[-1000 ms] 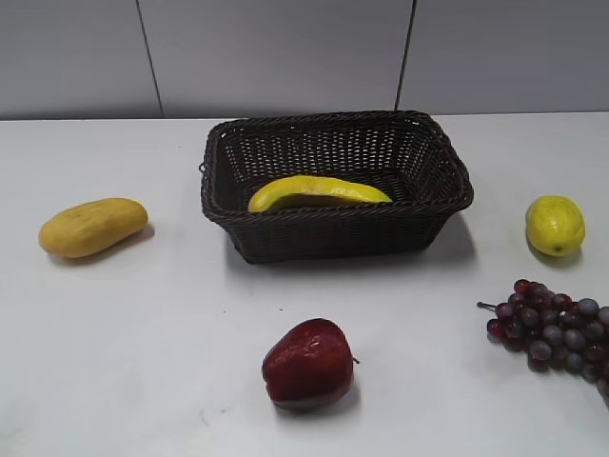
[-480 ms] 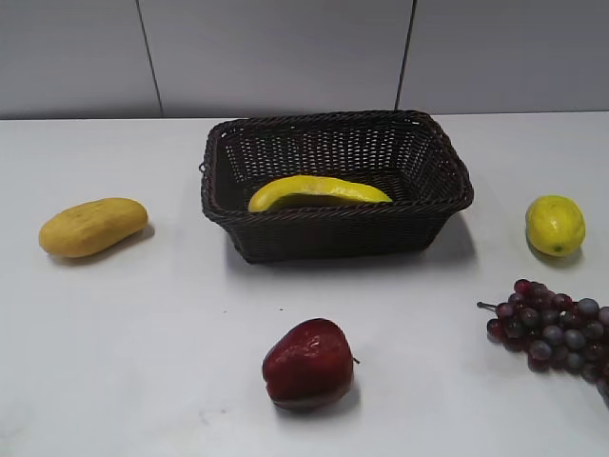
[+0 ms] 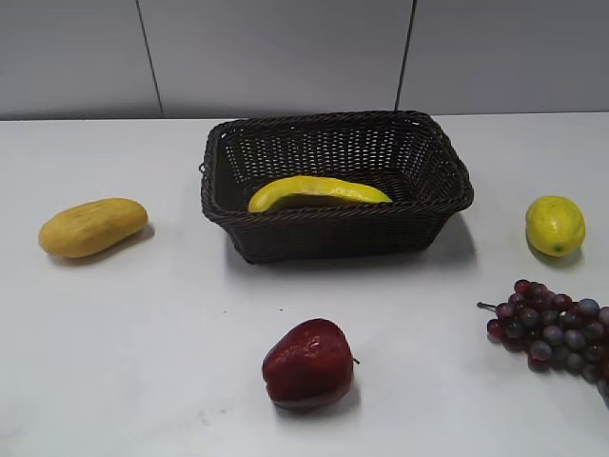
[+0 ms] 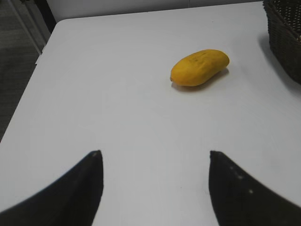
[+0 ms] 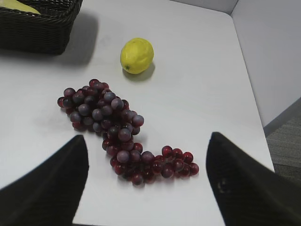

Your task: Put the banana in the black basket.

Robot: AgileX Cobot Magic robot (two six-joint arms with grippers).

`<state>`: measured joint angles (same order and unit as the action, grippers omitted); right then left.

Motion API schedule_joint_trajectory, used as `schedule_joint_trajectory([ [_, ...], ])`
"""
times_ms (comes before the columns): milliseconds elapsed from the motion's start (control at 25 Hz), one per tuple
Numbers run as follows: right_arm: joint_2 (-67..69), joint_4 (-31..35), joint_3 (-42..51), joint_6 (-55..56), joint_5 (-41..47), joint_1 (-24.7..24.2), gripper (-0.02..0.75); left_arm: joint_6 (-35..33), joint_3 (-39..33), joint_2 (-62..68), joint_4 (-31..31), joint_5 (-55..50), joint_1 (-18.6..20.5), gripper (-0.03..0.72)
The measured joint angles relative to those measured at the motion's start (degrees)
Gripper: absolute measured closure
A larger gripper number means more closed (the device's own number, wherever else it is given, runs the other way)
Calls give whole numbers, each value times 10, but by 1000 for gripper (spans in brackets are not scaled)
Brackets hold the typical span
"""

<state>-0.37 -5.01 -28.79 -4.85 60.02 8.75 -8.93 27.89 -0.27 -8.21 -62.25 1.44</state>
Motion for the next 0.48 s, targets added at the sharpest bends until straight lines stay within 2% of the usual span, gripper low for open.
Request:
schedule_joint_trajectory([
  [480,0,0,0,0,0,0,145,0,0,0,0,0,0,188],
])
